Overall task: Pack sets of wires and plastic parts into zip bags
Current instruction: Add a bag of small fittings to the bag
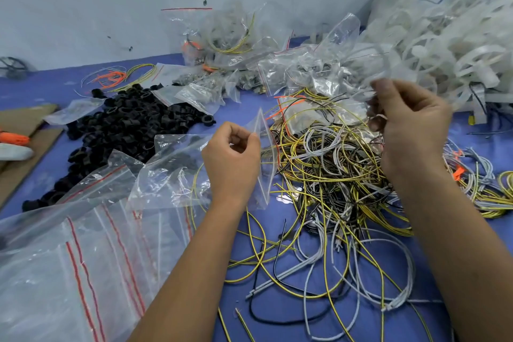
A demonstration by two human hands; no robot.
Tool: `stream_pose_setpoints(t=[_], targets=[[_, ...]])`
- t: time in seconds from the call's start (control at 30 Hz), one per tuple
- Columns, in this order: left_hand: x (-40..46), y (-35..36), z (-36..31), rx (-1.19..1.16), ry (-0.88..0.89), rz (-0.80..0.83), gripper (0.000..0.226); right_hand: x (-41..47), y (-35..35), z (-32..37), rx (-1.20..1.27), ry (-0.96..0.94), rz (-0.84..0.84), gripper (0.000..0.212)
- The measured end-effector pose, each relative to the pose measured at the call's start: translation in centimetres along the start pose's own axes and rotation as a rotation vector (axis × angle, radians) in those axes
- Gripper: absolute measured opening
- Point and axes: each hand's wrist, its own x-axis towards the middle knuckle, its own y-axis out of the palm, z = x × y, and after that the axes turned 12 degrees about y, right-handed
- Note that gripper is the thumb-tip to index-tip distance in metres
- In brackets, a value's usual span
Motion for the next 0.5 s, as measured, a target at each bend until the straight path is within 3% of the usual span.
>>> stream_pose_setpoints(t=[0.23, 0.33, 0.43, 0.5], targets=[[-0.2, 0.1, 0.3, 0.017, -0.012, 0.069, 0.018, -0.1, 0.2, -0.9, -0.226, 0.015, 0.034, 0.008], [-0.2, 0.1, 0.0, 0.085, 0.13, 0.112, 0.017, -0.3, 0.5, -1.3, -0.236, 0.08, 0.1, 0.013], [-0.5, 0.3, -0.8, -0.069, 0.184, 0.282, 0.029, -0.8, 0.9, -1.6, -0.246, 0.068, 0.183, 0.013], [-0.8, 0.5, -1.2, -0.139, 0.183, 0.362, 0.023, -1.0, 1.1, -1.6, -0.269, 0.036, 0.214, 0.011]])
